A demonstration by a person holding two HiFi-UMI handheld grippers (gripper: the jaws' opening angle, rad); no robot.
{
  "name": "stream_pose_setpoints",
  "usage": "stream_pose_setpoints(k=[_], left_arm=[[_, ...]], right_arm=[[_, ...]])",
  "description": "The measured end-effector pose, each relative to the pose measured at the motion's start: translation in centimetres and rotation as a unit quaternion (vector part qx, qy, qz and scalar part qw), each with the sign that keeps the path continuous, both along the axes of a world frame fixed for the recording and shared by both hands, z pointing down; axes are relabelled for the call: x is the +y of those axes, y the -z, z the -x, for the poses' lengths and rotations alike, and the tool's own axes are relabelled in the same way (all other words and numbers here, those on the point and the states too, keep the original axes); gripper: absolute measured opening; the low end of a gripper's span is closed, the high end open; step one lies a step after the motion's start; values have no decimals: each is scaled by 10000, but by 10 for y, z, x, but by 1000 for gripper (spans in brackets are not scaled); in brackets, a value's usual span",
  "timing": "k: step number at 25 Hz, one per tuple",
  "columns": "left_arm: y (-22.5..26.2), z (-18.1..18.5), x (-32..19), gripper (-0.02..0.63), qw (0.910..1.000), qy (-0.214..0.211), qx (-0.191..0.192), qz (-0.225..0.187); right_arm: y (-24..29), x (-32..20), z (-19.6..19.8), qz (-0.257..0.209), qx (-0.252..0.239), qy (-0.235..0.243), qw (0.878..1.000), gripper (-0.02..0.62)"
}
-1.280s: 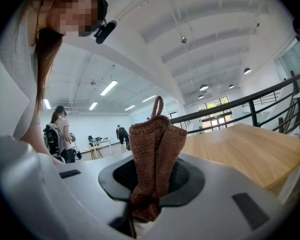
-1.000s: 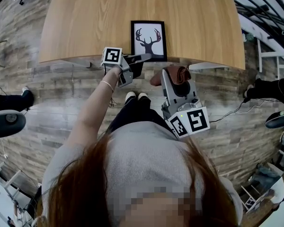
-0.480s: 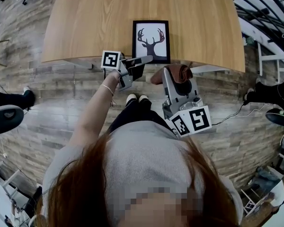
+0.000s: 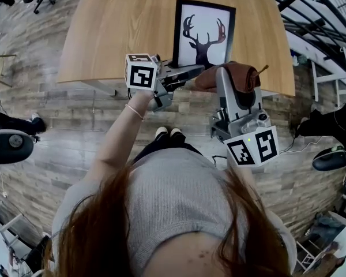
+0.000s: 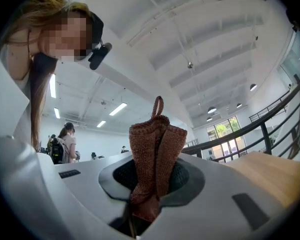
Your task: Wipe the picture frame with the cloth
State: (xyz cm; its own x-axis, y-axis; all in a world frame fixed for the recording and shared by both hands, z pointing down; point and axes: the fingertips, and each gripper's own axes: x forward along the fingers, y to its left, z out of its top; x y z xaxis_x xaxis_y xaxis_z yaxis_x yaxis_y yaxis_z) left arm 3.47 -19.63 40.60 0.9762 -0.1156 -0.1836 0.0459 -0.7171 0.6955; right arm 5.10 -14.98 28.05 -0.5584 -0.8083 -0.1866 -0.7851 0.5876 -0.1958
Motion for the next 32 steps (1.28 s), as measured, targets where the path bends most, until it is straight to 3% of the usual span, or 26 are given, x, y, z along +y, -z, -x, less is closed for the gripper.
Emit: stream_pose_setpoints(k=[5, 11, 18, 22, 26, 29, 32], left_arm=[[55, -8, 14, 67, 9935, 118, -159, -1122], [98, -14, 37, 67, 9807, 213, -122, -1939], [113, -21, 51, 67, 9705, 225, -266, -2384], [116, -24, 52, 67, 9689, 253, -268, -2449], [115, -29, 53, 67, 9658, 299, -380, -2546], [117, -29, 53, 67, 9639, 323, -428, -2609], [120, -29, 55, 67, 9627, 357, -413, -2651]], right_arm=[[51, 8, -2, -564, -148, 48, 9983, 97], [95, 21, -5, -1077, -308, 196, 9935, 97], [137, 26, 3, -1701, -183, 329, 9847, 97], [178, 21, 15, -2454, 207, 237, 9689, 97], [214, 12, 25, -2898, 337, 175, 9563, 97], [222, -6, 37, -2942, 478, 130, 9545, 97], [210, -24, 47, -2624, 605, 178, 9629, 97]])
